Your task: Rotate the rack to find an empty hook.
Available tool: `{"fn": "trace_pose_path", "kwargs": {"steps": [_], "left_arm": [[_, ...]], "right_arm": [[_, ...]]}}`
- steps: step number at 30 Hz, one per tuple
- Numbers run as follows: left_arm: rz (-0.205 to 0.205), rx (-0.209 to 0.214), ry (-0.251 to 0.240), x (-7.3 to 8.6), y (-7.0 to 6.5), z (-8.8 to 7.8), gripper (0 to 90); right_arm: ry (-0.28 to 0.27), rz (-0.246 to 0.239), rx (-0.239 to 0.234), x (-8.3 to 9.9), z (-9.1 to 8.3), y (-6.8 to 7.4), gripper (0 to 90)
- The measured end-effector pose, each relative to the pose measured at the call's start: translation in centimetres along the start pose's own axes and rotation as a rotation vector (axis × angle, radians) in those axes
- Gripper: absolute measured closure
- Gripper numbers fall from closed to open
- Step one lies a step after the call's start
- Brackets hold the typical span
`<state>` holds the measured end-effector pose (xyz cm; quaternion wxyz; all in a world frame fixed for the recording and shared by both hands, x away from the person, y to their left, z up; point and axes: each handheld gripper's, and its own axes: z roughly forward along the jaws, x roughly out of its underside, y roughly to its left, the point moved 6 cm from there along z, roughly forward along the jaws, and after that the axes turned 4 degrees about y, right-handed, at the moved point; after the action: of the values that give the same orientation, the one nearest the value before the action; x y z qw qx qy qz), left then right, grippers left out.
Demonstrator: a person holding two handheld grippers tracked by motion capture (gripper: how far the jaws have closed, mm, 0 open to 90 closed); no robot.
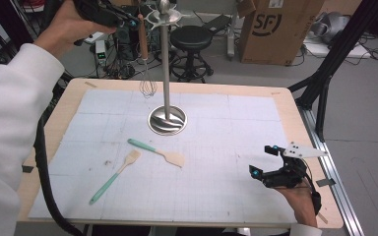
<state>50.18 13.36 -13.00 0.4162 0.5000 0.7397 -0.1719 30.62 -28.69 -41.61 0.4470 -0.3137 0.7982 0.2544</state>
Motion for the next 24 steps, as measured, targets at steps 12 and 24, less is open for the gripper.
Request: {"fn": "trace_pose_path", "kwargs": {"steps": [12, 24], "left_arm": [[0.004, -0.005, 0.007, 0.3, -1.5, -2.2, 89.9], [0.018, -0.017, 0.001, 0.6, -4.4, -4.7, 89.8]], "right_arm": [[0.002, 0.000, 0.002, 0.1, 0.0, -0.1, 0.0], [-0.007, -0.001, -0.002, 0.1, 0.0, 0.1, 0.0]]}}
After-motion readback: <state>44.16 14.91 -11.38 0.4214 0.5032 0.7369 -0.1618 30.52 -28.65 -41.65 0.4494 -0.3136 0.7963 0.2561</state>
